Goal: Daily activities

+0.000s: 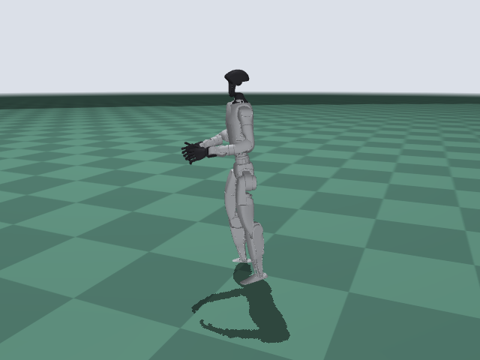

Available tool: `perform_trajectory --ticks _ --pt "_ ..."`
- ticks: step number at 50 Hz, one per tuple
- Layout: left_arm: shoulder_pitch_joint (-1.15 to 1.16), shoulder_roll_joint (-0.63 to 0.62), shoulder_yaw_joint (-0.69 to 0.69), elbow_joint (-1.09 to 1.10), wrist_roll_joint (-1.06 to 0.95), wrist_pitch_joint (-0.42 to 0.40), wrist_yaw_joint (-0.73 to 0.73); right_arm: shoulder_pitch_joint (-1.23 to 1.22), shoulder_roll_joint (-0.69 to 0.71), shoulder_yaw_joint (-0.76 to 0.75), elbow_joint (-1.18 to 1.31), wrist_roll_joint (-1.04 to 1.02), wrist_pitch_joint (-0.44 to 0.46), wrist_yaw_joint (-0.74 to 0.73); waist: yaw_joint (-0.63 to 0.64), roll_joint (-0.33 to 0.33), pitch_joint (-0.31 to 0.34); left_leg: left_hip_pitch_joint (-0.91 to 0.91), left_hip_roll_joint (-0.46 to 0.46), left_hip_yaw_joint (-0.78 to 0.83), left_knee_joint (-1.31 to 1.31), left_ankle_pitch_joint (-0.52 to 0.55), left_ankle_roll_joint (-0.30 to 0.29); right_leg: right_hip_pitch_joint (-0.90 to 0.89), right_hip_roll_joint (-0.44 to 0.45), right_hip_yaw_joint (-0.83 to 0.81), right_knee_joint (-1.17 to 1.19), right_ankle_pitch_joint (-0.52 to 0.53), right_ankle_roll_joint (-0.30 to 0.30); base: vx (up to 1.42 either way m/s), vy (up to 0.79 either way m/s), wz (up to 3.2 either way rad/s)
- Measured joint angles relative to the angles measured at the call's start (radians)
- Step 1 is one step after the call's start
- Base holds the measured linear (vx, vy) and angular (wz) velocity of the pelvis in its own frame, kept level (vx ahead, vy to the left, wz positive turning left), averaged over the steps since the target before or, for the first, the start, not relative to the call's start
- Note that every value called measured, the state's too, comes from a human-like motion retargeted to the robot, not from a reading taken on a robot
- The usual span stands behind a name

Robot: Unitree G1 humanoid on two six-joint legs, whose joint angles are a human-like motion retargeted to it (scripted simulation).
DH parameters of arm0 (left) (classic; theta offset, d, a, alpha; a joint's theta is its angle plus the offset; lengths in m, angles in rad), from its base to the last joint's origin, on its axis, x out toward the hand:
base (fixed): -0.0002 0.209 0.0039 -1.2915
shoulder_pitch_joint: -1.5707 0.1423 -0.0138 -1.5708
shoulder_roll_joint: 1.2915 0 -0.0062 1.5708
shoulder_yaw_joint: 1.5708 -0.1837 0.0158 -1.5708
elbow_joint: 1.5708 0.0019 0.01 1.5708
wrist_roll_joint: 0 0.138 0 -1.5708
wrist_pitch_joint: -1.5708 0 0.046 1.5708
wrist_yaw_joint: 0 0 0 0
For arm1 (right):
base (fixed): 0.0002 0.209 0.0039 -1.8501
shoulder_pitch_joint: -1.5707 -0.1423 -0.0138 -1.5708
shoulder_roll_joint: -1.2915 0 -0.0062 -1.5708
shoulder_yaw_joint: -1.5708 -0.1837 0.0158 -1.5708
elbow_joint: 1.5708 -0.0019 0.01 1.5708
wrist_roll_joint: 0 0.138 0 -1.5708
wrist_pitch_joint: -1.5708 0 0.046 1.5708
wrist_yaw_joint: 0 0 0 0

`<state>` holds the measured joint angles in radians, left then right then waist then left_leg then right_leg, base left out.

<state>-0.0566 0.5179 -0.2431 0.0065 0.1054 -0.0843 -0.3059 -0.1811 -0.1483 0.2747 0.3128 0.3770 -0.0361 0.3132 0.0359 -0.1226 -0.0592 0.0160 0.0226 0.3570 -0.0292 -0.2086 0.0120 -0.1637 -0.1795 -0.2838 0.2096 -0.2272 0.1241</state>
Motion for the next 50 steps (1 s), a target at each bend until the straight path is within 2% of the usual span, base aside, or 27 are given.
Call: perform_trajectory --ticks 27,38,50 --pt "0.012 0.157 -0.049 -0.078 0.183 0.019 -0.215 -0.201 -0.102 -0.023 -0.18 -0.407 0.059 0.068 0.025 -0.014 -0.034 -0.027 -0.02 -0.019 -0.01 0.012 0.023 -0.039 -0.025 -0.008 0.034 -0.005 0.006 0.0 0.0 0.0" --pt "-0.004 0.166 -0.056 -0.081 0.207 0.047 -0.251 -0.242 -0.131 -0.022 -0.124 -0.492 0.115 0.138 0.029 -0.019 -0.045 -0.035 -0.021 -0.031 0.003 0.007 0.028 -0.034 -0.028 -0.011 0.029 -0.003 -0.002 0.0 0.0 0.0" --pt "-0.011 0.12 -0.04 -0.054 0.201 0.089 -0.277 -0.284 -0.157 0.009 -0.049 -0.514 0.162 0.256 0.033 -0.016 -0.042 -0.037 -0.023 -0.036 0.015 -0.002 0.028 -0.034 -0.034 -0.01 0.044 -0.012 -0.007 0.0 0.0 0.0"
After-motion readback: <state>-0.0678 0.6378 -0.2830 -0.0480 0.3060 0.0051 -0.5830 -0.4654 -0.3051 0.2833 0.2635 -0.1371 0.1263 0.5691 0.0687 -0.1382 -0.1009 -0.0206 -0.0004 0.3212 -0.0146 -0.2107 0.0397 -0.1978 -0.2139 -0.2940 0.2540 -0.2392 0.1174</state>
